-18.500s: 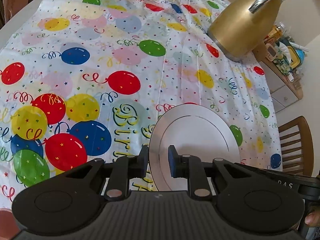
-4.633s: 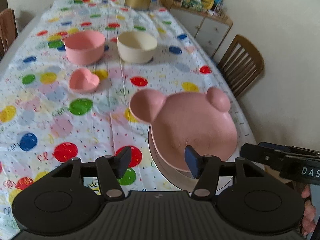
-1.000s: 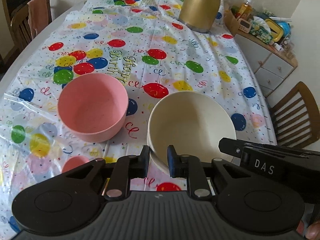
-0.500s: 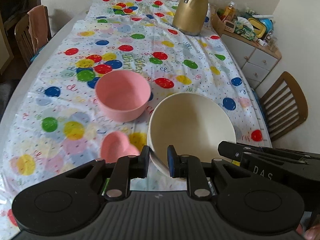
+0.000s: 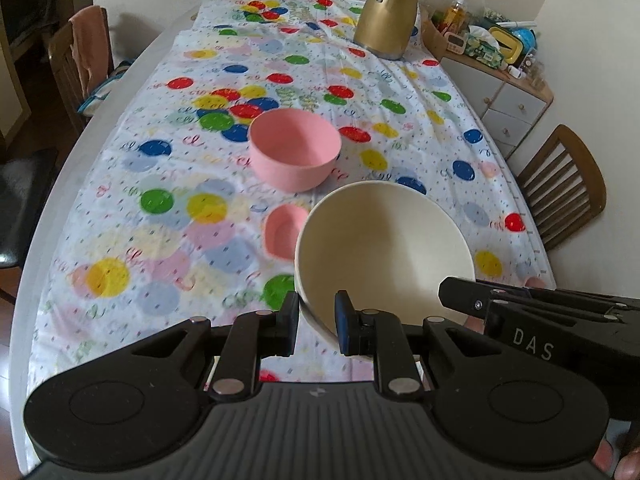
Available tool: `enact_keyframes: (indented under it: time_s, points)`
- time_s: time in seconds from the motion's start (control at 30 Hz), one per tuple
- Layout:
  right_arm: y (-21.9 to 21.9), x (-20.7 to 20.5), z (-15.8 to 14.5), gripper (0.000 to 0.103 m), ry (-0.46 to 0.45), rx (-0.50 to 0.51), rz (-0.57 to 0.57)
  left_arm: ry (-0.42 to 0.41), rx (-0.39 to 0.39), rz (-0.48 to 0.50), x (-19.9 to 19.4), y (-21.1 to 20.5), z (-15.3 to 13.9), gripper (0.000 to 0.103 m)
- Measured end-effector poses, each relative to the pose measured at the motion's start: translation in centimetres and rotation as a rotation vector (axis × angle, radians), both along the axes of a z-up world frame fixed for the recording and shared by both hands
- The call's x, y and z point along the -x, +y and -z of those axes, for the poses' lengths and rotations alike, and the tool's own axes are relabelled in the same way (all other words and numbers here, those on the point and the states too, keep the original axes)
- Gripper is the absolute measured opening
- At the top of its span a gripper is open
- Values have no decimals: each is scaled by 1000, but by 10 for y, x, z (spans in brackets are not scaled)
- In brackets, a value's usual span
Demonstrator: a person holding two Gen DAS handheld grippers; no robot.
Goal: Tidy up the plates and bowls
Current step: 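Lift the cream bowl and carry it toward the bear-shaped plate stack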
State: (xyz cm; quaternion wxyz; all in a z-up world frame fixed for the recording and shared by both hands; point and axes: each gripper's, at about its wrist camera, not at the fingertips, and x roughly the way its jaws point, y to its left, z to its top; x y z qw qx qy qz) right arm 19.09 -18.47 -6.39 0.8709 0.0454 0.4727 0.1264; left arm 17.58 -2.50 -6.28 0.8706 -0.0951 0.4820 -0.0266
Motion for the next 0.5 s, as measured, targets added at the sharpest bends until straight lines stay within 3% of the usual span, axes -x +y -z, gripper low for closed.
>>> enact_keyframes:
  time_s: [0.5]
  points:
    - [35,51,27,10,72,18,-17,77,-14,14,49,31,26,18]
